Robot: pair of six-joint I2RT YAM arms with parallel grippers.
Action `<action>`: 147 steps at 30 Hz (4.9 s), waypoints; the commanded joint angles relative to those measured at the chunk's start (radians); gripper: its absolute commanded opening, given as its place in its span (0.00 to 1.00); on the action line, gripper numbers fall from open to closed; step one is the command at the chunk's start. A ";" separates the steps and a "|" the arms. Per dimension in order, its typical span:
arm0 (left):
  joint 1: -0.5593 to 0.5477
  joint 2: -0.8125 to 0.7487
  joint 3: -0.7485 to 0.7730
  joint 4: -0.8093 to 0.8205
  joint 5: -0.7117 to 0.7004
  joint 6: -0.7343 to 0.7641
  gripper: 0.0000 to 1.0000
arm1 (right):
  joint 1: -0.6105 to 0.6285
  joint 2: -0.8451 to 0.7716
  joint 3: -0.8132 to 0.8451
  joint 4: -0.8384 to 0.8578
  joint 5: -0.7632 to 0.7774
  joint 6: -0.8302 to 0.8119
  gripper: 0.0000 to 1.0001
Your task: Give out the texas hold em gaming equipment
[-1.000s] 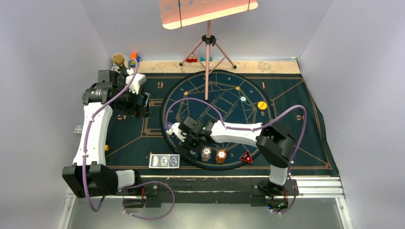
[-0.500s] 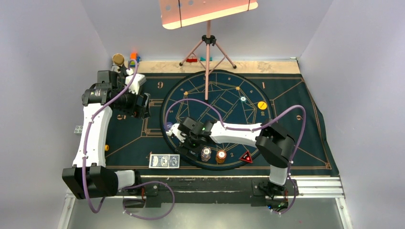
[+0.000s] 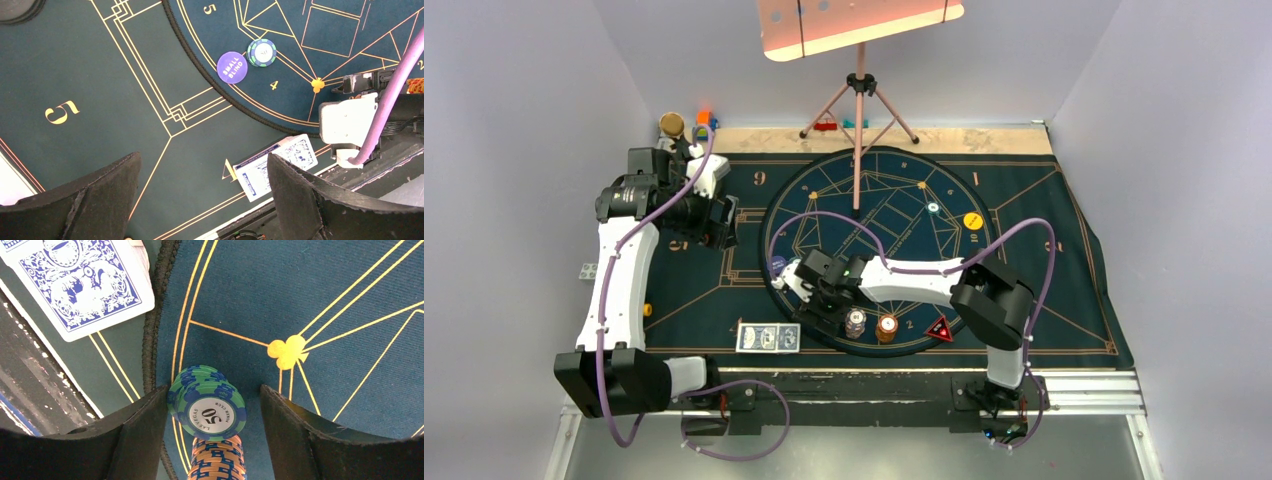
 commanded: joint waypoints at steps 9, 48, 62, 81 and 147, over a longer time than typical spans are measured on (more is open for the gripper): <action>0.007 -0.031 0.030 -0.004 -0.008 0.023 1.00 | 0.005 -0.045 -0.012 0.024 0.006 0.003 0.40; 0.007 0.003 0.039 -0.009 0.004 0.043 1.00 | -0.568 -0.548 -0.379 -0.096 0.442 0.688 0.00; 0.006 0.011 0.042 -0.026 0.018 0.054 1.00 | -0.582 -0.515 -0.505 -0.176 0.477 0.952 0.00; 0.006 -0.001 0.035 -0.027 0.032 0.062 1.00 | -0.574 -0.596 -0.381 -0.149 0.430 0.751 0.79; 0.007 -0.015 0.062 -0.038 0.020 0.026 1.00 | -0.003 -0.358 -0.254 0.071 0.136 0.147 0.45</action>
